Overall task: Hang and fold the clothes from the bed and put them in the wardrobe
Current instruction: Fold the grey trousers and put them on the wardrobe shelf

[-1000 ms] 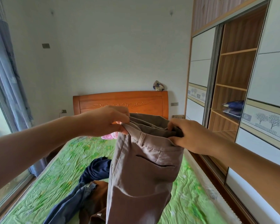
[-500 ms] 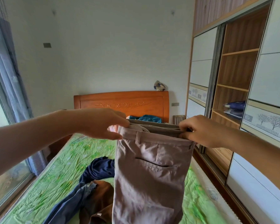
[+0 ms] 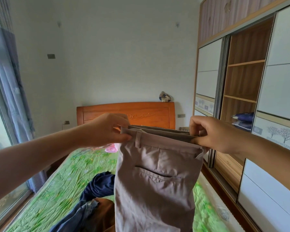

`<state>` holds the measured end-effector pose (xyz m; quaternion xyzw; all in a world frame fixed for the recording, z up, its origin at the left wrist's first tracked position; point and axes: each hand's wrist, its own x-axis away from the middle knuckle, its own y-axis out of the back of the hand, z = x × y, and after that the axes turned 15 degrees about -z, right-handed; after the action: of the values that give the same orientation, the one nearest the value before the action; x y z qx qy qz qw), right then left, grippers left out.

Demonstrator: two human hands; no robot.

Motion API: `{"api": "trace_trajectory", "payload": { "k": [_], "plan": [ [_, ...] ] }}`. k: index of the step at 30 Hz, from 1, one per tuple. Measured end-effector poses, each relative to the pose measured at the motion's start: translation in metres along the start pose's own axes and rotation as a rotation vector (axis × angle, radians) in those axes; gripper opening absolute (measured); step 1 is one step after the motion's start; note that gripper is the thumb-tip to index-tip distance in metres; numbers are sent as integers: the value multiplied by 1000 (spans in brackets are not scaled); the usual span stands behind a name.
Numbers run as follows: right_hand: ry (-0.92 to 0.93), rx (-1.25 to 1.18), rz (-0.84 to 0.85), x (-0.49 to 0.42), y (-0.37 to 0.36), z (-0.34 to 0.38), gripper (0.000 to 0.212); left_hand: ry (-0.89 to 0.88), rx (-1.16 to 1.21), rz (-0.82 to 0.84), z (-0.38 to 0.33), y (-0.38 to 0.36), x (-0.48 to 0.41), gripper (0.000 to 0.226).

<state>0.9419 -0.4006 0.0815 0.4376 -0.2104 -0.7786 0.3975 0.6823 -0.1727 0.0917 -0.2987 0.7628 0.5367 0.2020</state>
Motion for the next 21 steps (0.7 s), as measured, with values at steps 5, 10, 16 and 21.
{"api": "trace_trajectory", "payload": {
  "k": [5, 10, 16, 21],
  "plan": [
    [82, -60, -24, -4, 9, 10, 34, 79, 133, -116, -3, 11, -15, 21],
    [93, -79, 45, -1, 20, 17, 26, 71, 203, -170, -8, 19, -20, 26],
    [299, 96, -270, -1, 8, 10, 20, 138, 205, -202, -13, 32, -23, 28],
    [113, -237, -421, -6, 1, 18, 57, 154, 207, -231, -18, 40, -27, 43]
  ]
}}
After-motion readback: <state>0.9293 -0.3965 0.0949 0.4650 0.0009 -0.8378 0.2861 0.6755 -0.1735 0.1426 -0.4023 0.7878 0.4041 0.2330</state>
